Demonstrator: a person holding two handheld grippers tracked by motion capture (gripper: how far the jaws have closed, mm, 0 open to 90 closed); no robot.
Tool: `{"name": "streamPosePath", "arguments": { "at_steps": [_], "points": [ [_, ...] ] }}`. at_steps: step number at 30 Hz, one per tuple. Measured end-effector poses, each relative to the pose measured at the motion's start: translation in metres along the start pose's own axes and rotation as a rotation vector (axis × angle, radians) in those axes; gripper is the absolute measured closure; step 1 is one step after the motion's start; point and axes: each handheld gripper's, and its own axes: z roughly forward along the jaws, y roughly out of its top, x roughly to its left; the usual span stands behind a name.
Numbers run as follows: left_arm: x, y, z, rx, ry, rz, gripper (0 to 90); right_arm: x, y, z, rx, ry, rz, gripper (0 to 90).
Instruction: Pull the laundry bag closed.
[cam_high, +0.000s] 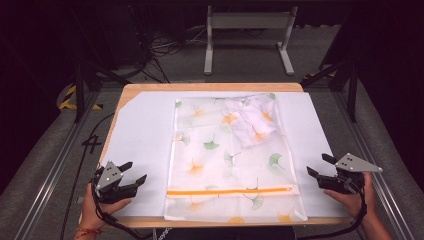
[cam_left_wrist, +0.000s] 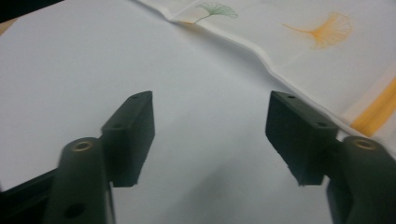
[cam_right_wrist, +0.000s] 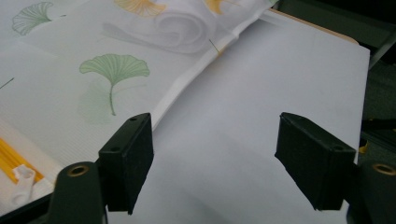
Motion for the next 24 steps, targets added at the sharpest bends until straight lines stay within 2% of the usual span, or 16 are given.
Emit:
{"name": "streamPosePath", "arguments": {
  "at_steps": [5, 8, 12, 16, 24],
  "points": [
    [0.004, -0.003, 0.001, -0.031, 0.005, -0.038, 18.3, -0.003, -0.007, 0.0, -0.017, -0.037, 0.012, 23.5],
    [0.005, -0.007, 0.0, -0.036, 0.006, -0.059, 16.6, -0.003, -0.01, -0.001, -0.02, -0.047, 0.012, 22.9],
    [0.005, -0.011, -0.002, -0.035, 0.018, -0.08, 14.5, -0.004, -0.015, -0.002, -0.024, -0.061, 0.049, 17.7],
    [0.003, -0.012, -0.005, -0.035, 0.028, -0.082, 12.5, -0.002, -0.017, -0.003, -0.022, -0.068, 0.041, 17.2],
    [-0.001, -0.015, -0.005, -0.03, 0.016, -0.084, 12.5, 0.003, -0.017, -0.004, -0.016, -0.074, 0.029, 17.2]
  ]
}}
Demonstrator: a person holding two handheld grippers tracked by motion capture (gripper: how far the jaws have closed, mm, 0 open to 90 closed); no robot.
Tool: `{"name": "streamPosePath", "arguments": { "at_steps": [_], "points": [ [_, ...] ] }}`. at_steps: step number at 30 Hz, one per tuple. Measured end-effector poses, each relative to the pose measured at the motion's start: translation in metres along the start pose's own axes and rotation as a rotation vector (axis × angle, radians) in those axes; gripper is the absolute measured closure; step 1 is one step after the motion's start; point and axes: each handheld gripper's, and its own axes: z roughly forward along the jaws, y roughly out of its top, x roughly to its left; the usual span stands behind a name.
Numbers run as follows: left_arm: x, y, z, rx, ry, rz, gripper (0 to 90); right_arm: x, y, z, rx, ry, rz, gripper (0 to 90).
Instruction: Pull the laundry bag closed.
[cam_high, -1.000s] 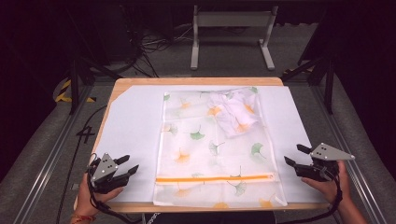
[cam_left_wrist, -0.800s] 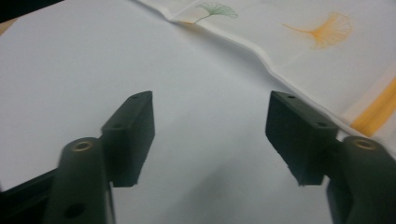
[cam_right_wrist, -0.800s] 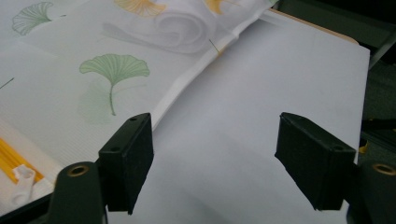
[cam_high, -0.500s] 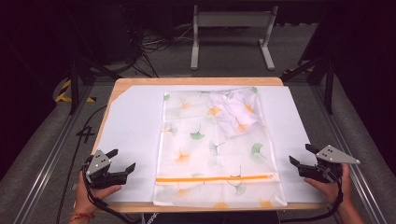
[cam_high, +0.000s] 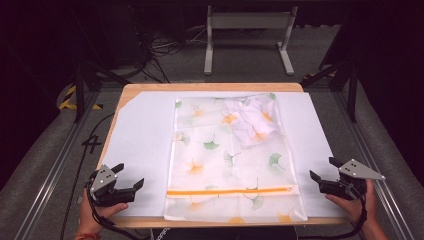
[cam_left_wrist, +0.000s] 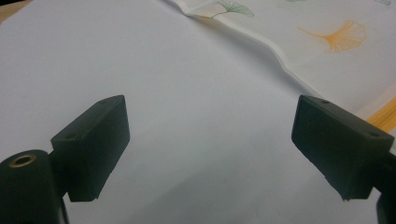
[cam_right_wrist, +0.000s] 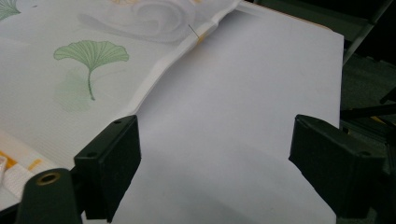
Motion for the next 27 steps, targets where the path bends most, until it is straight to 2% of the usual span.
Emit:
{"name": "streamPosePath", "arguments": {
  "at_steps": [5, 17, 21, 24, 27],
  "points": [
    [-0.001, 0.0009, 0.0, -0.006, 0.0, 0.003, 12.3, 0.0014, -0.0001, 0.0011, 0.003, 0.001, -0.006, 17.2],
    [-0.0033, 0.0018, 0.0038, 0.021, 0.01, 0.019, 12.1, 0.0032, -0.0011, 0.001, 0.005, 0.007, -0.02, 17.3],
    [-0.0038, 0.0023, 0.0047, 0.021, 0.008, 0.022, 12.3, 0.005, -0.0008, -0.0003, -0.001, -0.006, -0.035, 17.9],
    [-0.0042, 0.0027, 0.0052, 0.022, 0.003, 0.014, 12.3, 0.0047, -0.0013, -0.0011, -0.001, -0.009, -0.032, 17.9],
    [-0.0046, 0.0033, 0.0072, 0.028, 0.004, 0.023, 12.3, 0.0042, -0.0024, -0.0014, 0.001, -0.015, -0.019, 18.0]
  ]
}}
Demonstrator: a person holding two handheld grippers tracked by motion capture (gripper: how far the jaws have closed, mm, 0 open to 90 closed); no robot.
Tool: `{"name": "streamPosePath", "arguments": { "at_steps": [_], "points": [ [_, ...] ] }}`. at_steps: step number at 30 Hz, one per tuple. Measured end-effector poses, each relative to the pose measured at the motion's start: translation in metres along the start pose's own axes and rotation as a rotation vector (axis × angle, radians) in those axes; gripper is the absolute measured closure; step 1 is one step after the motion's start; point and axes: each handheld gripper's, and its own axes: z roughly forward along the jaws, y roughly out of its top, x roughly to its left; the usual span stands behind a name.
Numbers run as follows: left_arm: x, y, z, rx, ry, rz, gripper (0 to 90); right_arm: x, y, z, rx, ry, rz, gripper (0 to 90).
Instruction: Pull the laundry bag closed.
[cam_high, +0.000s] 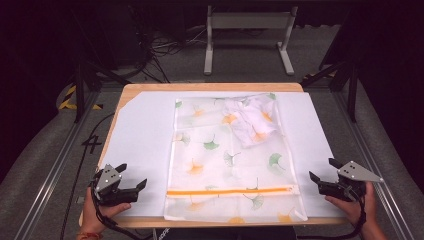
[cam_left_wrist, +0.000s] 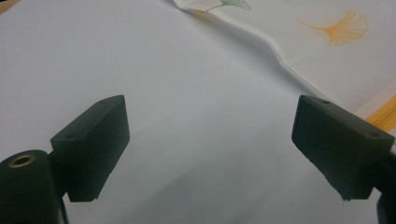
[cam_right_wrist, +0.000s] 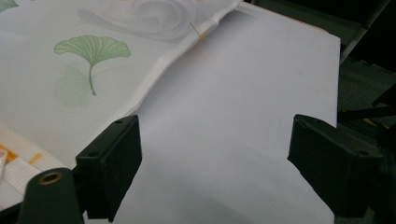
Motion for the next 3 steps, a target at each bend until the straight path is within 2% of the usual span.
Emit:
{"name": "streamPosePath", "arguments": {
  "at_steps": [3],
  "points": [
    [-0.0006, 0.0005, 0.0007, -0.001, -0.007, -0.006, 12.3, 0.0009, -0.0005, 0.0013, 0.009, 0.002, -0.007, 18.1]
  ]
}}
